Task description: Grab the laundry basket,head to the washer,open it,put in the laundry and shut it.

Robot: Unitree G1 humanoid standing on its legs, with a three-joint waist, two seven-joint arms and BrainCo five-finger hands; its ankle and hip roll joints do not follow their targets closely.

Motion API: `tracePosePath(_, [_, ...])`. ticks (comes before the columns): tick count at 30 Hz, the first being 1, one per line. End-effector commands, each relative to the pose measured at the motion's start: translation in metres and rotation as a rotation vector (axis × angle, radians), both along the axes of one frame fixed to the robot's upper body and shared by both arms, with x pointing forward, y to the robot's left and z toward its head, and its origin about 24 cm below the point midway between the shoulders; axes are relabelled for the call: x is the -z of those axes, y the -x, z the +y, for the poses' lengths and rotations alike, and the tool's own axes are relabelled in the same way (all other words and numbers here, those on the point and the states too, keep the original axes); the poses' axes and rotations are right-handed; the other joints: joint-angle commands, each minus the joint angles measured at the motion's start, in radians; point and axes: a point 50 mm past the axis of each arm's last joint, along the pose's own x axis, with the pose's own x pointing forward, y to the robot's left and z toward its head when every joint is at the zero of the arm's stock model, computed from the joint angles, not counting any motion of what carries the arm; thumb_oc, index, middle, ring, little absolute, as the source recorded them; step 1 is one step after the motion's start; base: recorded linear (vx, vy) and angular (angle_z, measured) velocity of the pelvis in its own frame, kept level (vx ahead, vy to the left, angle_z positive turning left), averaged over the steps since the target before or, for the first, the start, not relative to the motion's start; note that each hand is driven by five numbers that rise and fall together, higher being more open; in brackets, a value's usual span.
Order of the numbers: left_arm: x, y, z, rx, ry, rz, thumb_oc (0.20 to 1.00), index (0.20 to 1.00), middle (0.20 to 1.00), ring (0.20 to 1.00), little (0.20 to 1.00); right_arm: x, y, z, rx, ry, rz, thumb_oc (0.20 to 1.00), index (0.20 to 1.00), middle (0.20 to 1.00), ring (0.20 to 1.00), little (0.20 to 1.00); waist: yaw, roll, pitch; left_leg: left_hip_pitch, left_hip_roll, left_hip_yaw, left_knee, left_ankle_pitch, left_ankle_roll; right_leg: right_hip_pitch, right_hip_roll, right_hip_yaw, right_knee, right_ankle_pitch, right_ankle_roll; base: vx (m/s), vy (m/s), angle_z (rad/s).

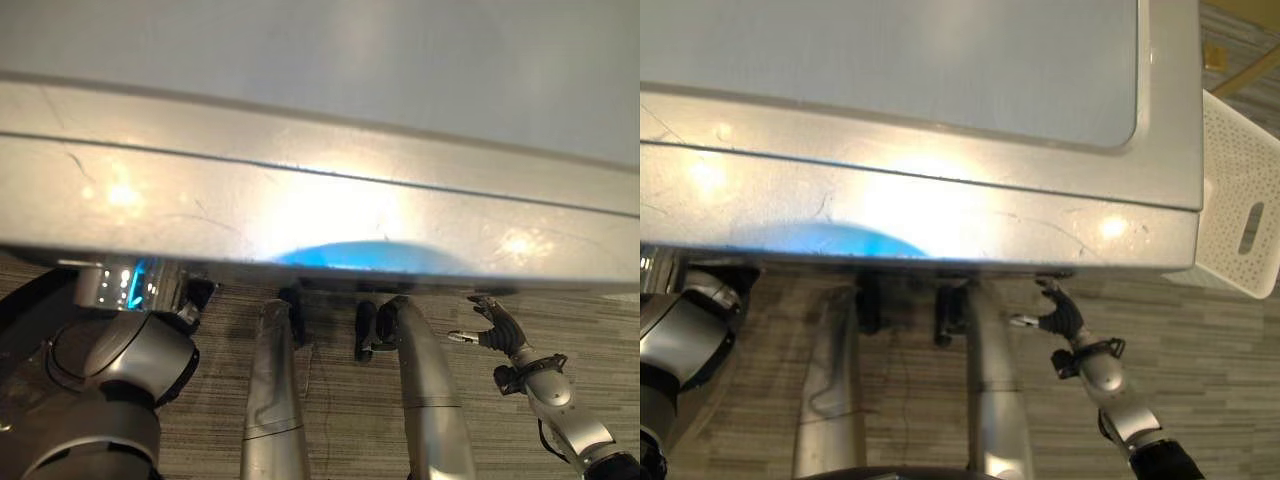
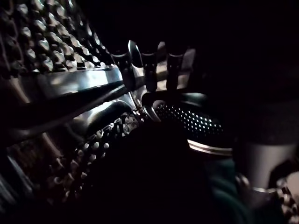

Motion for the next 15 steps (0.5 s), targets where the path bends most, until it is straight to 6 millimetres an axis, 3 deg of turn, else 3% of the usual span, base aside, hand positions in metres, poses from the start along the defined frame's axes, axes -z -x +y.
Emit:
tracePosePath(1, [-0.021, -0.001, 0.008, -0.027, 0.027, -0.075, 1.000, 1.000, 1.000, 1.000, 1.000, -0.020, -0.007, 0.000, 0.016, -0.019, -0.091, 1.000, 1.000, 1.000, 1.000, 1.000, -0.029, 0.024, -0.016, -0.009, 0.017, -0.067, -0.034, -0.059, -0.016, 0.019, 0.021, 0.056, -0.157, 0.024, 0.058, -0.03, 0.019, 0.08])
tracePosePath(3, [-0.005, 0.000, 0.009, -0.039, -0.063, 0.007, 1.000, 1.000, 1.000, 1.000, 1.000, -0.037, -0.020, -0.005, 0.035, 0.018, -0.153, 1.000, 1.000, 1.000, 1.000, 1.000, -0.025, 0.023, -0.015, -0.024, 0.016, -0.064, -0.042, -0.050, -0.016, 0.004, 0.026, 0.063, -0.166, 0.037, 0.059, -0.04, 0.035, 0.03])
tracePosePath(5, [-0.003, -0.001, 0.010, -0.047, -0.092, 0.029, 1.000, 1.000, 1.000, 1.000, 1.000, -0.042, -0.023, -0.008, 0.039, 0.027, -0.167, 1.000, 1.000, 1.000, 1.000, 1.000, -0.025, 0.021, -0.012, -0.035, 0.016, -0.064, -0.041, -0.047, -0.017, -0.008, 0.027, 0.064, -0.163, 0.041, 0.061, -0.03, 0.015, -0.05])
tracePosePath(12, [-0.019, -0.009, 0.028, -0.166, -0.219, 0.106, 1.000, 1.000, 1.000, 1.000, 1.000, -0.069, -0.022, -0.016, 0.029, -0.004, -0.242, 1.000, 1.000, 1.000, 1.000, 1.000, -0.042, 0.000, 0.052, -0.137, 0.010, -0.086, 0.023, -0.042, -0.013, -0.097, 0.029, 0.065, -0.105, 0.055, 0.069, -0.02, -0.004, -0.06])
tracePosePath(13, [-0.020, -0.009, 0.028, -0.171, -0.237, 0.113, 1.000, 1.000, 1.000, 1.000, 1.000, -0.066, -0.020, -0.017, 0.030, -0.015, -0.235, 1.000, 1.000, 1.000, 1.000, 1.000, -0.043, -0.002, 0.063, -0.156, 0.011, -0.092, 0.039, -0.043, -0.010, -0.113, 0.032, 0.064, -0.096, 0.059, 0.073, 0.01, 0.012, -0.10])
tracePosePath(14, [-0.004, -0.011, 0.012, -0.146, -0.299, 0.157, 1.000, 1.000, 1.000, 1.000, 1.000, -0.010, -0.029, -0.002, 0.080, 0.040, -0.078, 1.000, 1.000, 1.000, 1.000, 1.000, -0.035, 0.005, 0.088, -0.171, 0.009, -0.093, 0.062, -0.047, -0.002, -0.128, 0.032, 0.064, -0.081, 0.061, 0.074, 0.00, 0.011, -0.08])
tracePosePath(15, [-0.004, -0.011, 0.013, -0.149, -0.301, 0.156, 1.000, 1.000, 1.000, 1.000, 1.000, -0.010, -0.030, 0.000, 0.079, 0.040, -0.080, 1.000, 1.000, 1.000, 1.000, 1.000, -0.037, 0.004, 0.088, -0.173, 0.008, -0.094, 0.061, -0.045, -0.002, -0.130, 0.031, 0.064, -0.081, 0.063, 0.074, 0.01, 0.017, -0.07])
